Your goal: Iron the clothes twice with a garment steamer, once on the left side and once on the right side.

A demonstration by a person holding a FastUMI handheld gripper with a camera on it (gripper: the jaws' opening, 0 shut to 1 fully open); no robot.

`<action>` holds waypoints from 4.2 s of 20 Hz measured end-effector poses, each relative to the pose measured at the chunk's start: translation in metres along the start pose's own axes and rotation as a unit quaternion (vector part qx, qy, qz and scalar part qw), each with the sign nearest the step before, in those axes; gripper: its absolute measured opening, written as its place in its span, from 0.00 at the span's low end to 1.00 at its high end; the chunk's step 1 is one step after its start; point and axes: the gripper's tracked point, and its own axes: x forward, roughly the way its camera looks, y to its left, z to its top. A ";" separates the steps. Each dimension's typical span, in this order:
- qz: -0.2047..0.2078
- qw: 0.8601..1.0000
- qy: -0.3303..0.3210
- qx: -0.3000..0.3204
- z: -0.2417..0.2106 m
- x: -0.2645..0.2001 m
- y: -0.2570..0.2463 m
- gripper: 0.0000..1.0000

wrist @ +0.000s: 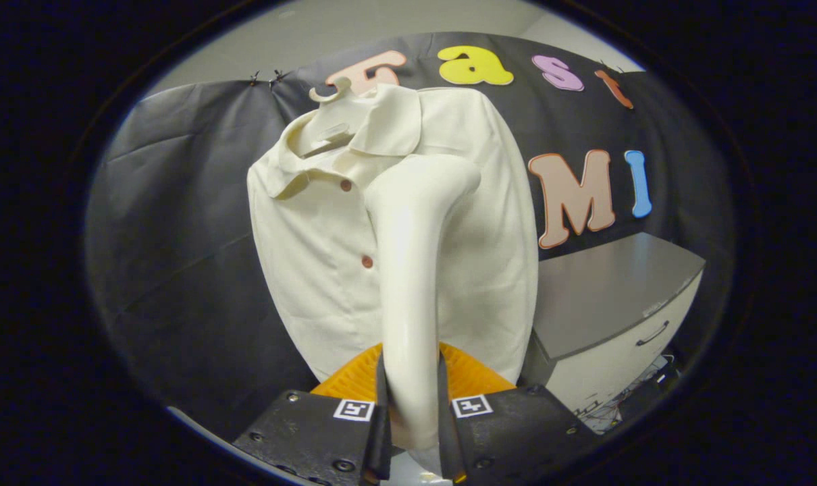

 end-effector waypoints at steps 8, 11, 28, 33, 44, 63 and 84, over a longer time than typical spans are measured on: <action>0.039 0.999 -0.002 -0.006 -0.012 0.022 -0.012 0.28; 0.045 0.999 0.010 -0.004 -0.026 0.024 -0.020 0.28; 0.034 0.993 0.110 0.030 -0.149 0.021 -0.063 0.28; 0.032 0.989 0.141 0.034 -0.183 0.019 -0.072 0.28; 0.020 0.978 0.200 0.058 -0.247 -0.003 -0.082 0.28; -0.028 0.989 0.142 0.033 -0.227 -0.200 -0.016 0.28; 0.001 0.999 0.024 -0.024 -0.127 -0.402 -0.050 0.28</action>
